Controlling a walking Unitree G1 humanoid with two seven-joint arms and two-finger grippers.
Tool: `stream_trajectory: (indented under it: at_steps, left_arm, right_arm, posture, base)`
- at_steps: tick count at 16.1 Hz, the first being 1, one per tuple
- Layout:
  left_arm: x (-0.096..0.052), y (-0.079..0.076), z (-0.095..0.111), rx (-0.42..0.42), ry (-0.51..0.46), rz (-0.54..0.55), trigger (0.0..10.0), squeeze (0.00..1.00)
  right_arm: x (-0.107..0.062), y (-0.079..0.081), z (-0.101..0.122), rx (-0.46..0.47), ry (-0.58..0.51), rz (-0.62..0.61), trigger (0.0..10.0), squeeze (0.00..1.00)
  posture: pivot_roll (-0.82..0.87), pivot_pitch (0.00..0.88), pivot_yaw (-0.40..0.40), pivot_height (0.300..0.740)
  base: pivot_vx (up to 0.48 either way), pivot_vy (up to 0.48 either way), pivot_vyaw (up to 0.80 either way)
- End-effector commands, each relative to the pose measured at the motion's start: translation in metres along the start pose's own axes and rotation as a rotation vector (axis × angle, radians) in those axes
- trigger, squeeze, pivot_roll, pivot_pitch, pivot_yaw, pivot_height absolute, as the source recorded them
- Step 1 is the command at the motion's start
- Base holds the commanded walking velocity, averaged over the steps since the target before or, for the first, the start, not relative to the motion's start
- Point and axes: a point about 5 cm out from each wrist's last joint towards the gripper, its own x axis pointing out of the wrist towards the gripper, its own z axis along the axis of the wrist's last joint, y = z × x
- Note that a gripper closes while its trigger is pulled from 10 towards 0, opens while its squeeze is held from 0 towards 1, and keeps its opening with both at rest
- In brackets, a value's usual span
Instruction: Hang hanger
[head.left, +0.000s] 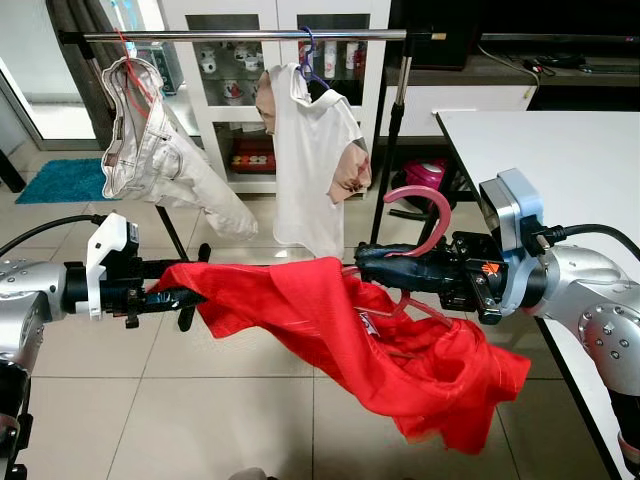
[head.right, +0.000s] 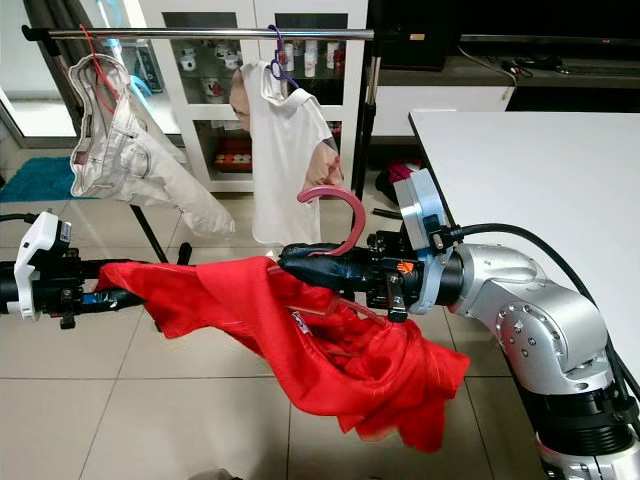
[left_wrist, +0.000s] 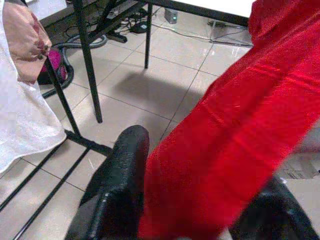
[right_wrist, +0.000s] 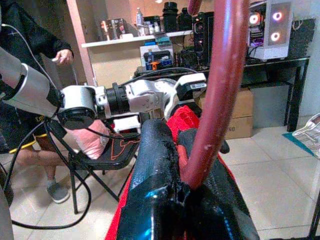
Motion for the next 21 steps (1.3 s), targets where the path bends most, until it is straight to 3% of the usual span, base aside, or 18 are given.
stream_trajectory:
  at_steps: [1, 5, 8, 13, 21]
  left_arm:
    - [-0.003, 0.003, 0.005, 0.011, -0.011, 0.008, 0.0, 0.0]
    - [-0.005, 0.006, 0.007, 0.011, -0.031, 0.029, 0.0, 0.0]
    - [-0.011, 0.007, 0.001, -0.016, -0.064, 0.109, 0.0, 0.0]
    - [-0.02, 0.001, -0.027, -0.11, -0.09, 0.242, 0.0, 0.0]
    - [-0.024, -0.003, -0.058, -0.164, -0.047, 0.399, 0.0, 0.0]
  right_arm:
    - [0.0, 0.001, 0.007, -0.028, -0.014, 0.006, 0.0, 0.0]
    - [0.0, -0.001, 0.008, -0.038, -0.027, -0.011, 0.0, 0.0]
    - [-0.002, -0.003, 0.009, -0.047, -0.06, -0.064, 0.0, 0.0]
    - [-0.008, -0.009, 0.015, -0.059, -0.13, -0.147, 0.0, 0.0]
    - [-0.012, -0.021, 0.026, -0.092, -0.197, -0.261, 0.0, 0.0]
  posture:
    - [-0.11, 0.0, 0.063, 0.74]
    - [-0.1, 0.0, 0.068, 0.74]
    - [-0.11, 0.0, 0.067, 0.74]
    - [-0.1, 0.0, 0.062, 0.74]
    - [-0.11, 0.0, 0.06, 0.74]
  base:
    - [0.0, 0.0, 0.0]
    - [0.0, 0.0, 0.0]
    - [0.0, 0.0, 0.0]
    - [0.0, 0.0, 0.0]
    - [0.0, 0.0, 0.0]
